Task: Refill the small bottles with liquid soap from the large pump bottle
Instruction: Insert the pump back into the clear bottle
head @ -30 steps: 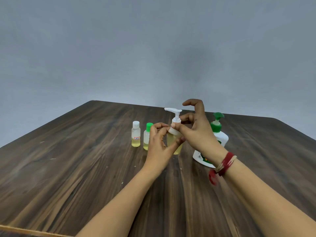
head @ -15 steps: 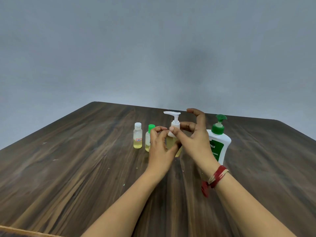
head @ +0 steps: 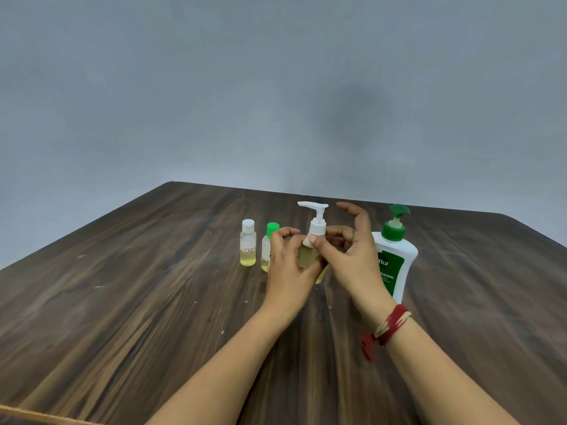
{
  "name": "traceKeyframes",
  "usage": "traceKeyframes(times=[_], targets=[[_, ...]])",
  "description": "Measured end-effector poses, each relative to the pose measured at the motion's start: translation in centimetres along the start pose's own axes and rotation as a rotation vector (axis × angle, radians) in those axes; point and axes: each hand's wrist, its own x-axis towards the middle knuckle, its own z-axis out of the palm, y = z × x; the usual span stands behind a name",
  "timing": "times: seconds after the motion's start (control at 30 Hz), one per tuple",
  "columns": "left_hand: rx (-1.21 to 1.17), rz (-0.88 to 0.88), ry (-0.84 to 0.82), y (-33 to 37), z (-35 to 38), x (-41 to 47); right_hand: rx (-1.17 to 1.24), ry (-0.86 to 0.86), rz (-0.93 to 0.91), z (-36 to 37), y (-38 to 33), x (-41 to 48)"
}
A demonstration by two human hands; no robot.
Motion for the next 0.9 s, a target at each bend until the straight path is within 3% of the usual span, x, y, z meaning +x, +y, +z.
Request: traceKeyframes(times=[0.5,0.9], targets=[[0.046,-0.049,-0.003,-0.3,0.1,0.0,0.131,0.091,0.071,-1.0,1.6,-0.1],[0.044,-0.080,0.053,-0.7,-0.8,0.5,-0.051,-0.128,0.129,-0.6,2.0,-0.9]])
